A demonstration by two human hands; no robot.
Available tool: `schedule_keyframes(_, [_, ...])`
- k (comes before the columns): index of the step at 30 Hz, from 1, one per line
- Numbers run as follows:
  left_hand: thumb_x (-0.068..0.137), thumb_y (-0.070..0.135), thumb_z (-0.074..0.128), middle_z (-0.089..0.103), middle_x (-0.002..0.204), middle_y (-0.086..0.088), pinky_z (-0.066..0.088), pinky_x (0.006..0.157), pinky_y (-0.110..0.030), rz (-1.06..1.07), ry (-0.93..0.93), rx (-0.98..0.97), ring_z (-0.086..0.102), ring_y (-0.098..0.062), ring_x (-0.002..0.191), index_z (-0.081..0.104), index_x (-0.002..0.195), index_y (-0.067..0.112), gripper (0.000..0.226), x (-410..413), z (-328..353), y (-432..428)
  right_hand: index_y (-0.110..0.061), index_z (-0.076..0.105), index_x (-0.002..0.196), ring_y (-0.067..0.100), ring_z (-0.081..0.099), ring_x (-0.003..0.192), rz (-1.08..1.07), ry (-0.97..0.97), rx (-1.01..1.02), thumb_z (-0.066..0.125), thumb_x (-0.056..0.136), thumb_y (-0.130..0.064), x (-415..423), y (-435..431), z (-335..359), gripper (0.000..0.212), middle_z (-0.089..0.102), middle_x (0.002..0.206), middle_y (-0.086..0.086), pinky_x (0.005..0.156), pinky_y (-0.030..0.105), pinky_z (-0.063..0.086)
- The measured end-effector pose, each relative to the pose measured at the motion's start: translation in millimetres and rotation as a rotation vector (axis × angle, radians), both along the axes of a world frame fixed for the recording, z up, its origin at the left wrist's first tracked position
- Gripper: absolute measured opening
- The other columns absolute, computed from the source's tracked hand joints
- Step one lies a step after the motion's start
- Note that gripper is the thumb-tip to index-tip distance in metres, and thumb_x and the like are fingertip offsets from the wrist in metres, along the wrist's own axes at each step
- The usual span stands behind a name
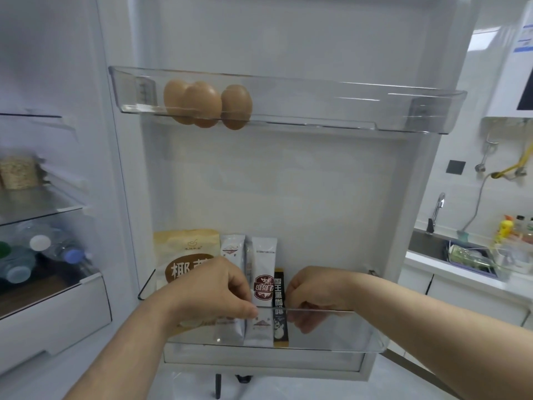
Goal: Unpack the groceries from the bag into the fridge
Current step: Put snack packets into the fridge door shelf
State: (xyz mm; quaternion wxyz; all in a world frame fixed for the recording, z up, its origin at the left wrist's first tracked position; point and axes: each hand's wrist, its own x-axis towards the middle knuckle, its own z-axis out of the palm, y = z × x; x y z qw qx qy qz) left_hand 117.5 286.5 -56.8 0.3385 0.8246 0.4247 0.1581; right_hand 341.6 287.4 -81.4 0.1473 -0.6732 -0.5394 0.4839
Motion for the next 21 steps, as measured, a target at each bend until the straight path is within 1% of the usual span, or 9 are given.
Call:
schedule_keyframes(3, [0.075, 0.026, 0.083, 0.071, 0.066, 0.005, 0.049, 0.059, -0.018, 0.005, -0.007, -0.003, 0.064, -0.001, 0.061, 0.076, 0.068, 0.020, 0.011, -1, 0, 0, 0.006, 0.067, 0.108, 0.022, 0.072, 0.073, -0.005, -0.030, 0.014, 0.061, 0.092, -0.011, 0, -2, 2, 0.024, 0.074, 0.091, 0.016, 0.071, 0.034, 0.061])
schedule_keyframes(5, [0.074, 0.026, 0.083, 0.072, 0.066, 0.003, 0.050, 0.059, -0.018, 0.005, -0.010, -0.003, 0.065, -0.003, 0.061, 0.076, 0.069, 0.019, 0.011, -1, -1, 1, 0.004, 0.068, 0.103, 0.023, 0.070, 0.073, 0.025, -0.098, 0.054, 0.061, 0.091, -0.016, 1, -7, 6, 0.024, 0.074, 0.093, 0.015, 0.075, 0.037, 0.061])
schedule_keyframes(7, [0.074, 0.025, 0.084, 0.071, 0.065, 0.002, 0.049, 0.057, -0.018, 0.010, -0.017, -0.001, 0.064, -0.003, 0.060, 0.076, 0.067, 0.019, 0.012, -2, -2, 0, -0.004, 0.068, 0.089, 0.019, 0.065, 0.071, 0.128, -0.292, 0.185, 0.058, 0.092, -0.026, 5, -17, 11, 0.024, 0.071, 0.087, 0.009, 0.078, 0.038, 0.060])
schedule_keyframes(9, [0.074, 0.025, 0.084, 0.071, 0.065, 0.001, 0.050, 0.057, -0.019, 0.020, -0.026, 0.010, 0.064, -0.003, 0.059, 0.076, 0.066, 0.019, 0.012, -2, -2, 0, -0.011, 0.064, 0.080, 0.014, 0.060, 0.070, 0.215, -0.477, 0.352, 0.051, 0.095, -0.041, 7, -35, 16, 0.036, 0.066, 0.079, 0.000, 0.075, 0.035, 0.054])
schedule_keyframes(11, [0.074, 0.025, 0.083, 0.072, 0.066, 0.001, 0.053, 0.060, -0.022, 0.021, -0.023, 0.032, 0.065, -0.005, 0.061, 0.076, 0.067, 0.020, 0.012, -2, -4, -1, -0.021, 0.063, 0.075, 0.008, 0.058, 0.068, 0.254, -0.518, 0.466, 0.050, 0.094, -0.053, 9, -56, 17, 0.039, 0.064, 0.074, -0.006, 0.070, 0.031, 0.051])
schedule_keyframes(13, [0.075, 0.027, 0.082, 0.072, 0.066, 0.002, 0.053, 0.062, -0.024, 0.015, -0.015, 0.061, 0.065, -0.005, 0.062, 0.076, 0.066, 0.021, 0.012, -3, -4, -1, -0.025, 0.062, 0.076, 0.007, 0.055, 0.066, 0.291, -0.589, 0.587, 0.055, 0.091, -0.054, 9, -71, 12, 0.033, 0.062, 0.072, -0.008, 0.066, 0.029, 0.048])
schedule_keyframes(16, [0.076, 0.027, 0.081, 0.071, 0.063, 0.006, 0.054, 0.060, -0.022, 0.009, 0.002, 0.094, 0.065, -0.003, 0.061, 0.076, 0.064, 0.023, 0.014, -1, -4, -2, -0.023, 0.066, 0.084, 0.010, 0.058, 0.072, 0.267, -0.687, 0.773, 0.058, 0.091, -0.048, 9, -76, 0, 0.027, 0.066, 0.076, -0.008, 0.067, 0.032, 0.052])
schedule_keyframes(19, [0.077, 0.025, 0.081, 0.068, 0.059, 0.011, 0.044, 0.053, -0.014, 0.017, 0.004, 0.134, 0.062, 0.002, 0.056, 0.074, 0.059, 0.024, 0.019, 1, -6, -1, -0.025, 0.068, 0.086, 0.010, 0.059, 0.071, 0.207, -0.709, 0.815, 0.056, 0.091, -0.050, 12, -73, -6, 0.028, 0.066, 0.075, -0.009, 0.065, 0.032, 0.053])
schedule_keyframes(21, [0.077, 0.025, 0.081, 0.067, 0.058, 0.013, 0.043, 0.052, -0.011, 0.010, 0.006, 0.163, 0.061, 0.003, 0.055, 0.073, 0.059, 0.023, 0.020, 2, -7, -1, -0.024, 0.067, 0.086, 0.013, 0.059, 0.070, 0.191, -0.720, 0.851, 0.054, 0.091, -0.052, 13, -73, -11, 0.031, 0.066, 0.073, -0.008, 0.063, 0.032, 0.053])
